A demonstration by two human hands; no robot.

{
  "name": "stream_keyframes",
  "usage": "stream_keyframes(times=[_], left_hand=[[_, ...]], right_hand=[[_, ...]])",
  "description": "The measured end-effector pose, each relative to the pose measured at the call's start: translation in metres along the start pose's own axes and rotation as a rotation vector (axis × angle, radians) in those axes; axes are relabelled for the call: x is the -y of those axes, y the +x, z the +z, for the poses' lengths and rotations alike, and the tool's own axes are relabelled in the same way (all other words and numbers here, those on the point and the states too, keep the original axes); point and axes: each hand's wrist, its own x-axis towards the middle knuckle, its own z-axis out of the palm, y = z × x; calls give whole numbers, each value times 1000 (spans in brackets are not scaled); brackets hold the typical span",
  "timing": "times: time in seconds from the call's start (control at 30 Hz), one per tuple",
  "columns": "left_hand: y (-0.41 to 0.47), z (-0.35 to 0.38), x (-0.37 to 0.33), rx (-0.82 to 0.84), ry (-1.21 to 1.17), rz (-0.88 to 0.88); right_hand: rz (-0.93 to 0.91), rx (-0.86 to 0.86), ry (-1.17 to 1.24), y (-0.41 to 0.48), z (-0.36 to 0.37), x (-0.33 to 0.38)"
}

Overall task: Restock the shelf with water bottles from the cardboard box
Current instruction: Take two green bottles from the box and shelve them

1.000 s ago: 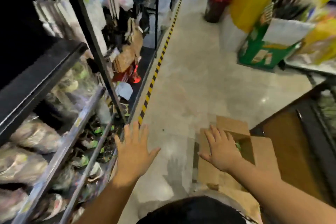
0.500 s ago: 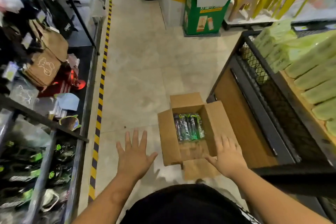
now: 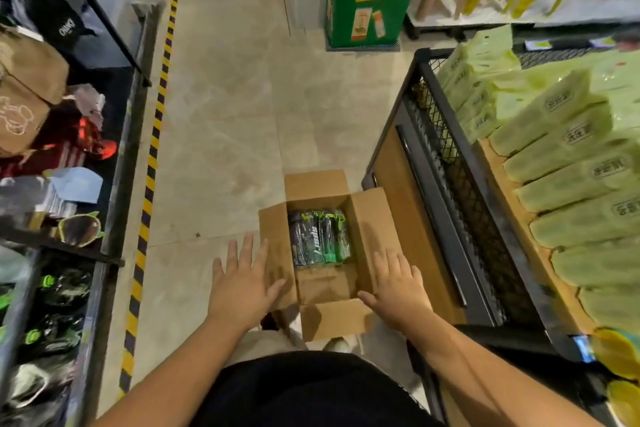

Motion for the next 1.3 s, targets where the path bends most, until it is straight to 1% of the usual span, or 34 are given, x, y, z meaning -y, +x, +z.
stream_keyframes(times=[0.2,0.23,0.37,0.47,0.57,0.67,0.73,0.83,1.0,1.1,1.2,1.23,1.3], left_hand=[[44,-8,-2,26,-94,39],[53,-8,-1,23,-69,56],[104,3,6,122,53,100],[143,17,9,76,77,143],[168,29,9,71,42,81],[195,53,5,114,22,28],[216,77,-4,114,28,-8],[262,132,-19,123,39,-34],[351,244,-52,131,13,72],[399,317,-69,125,-96,42],[437,377,-80,141,-71,33],[450,395,-82,158,-99,3],[472,422,-88,186,-254,-90]], right_hand=[[54,27,48,29,-11,12],[57,28,55,34,-15,11],[54,30,-15,64,-27,4],[78,62,32,96,-22,-1],[117,48,92,131,-5,-7],[121,124,98,176,16,-13],[109,167,80,215,42,-24],[73,174,42,282,93,-44],[-7,161,-80,398,187,-76],[-19,104,-77,459,247,-91],[10,90,25,499,301,-93],[6,63,2,507,319,-91],[-2,-49,-90,516,348,-89]])
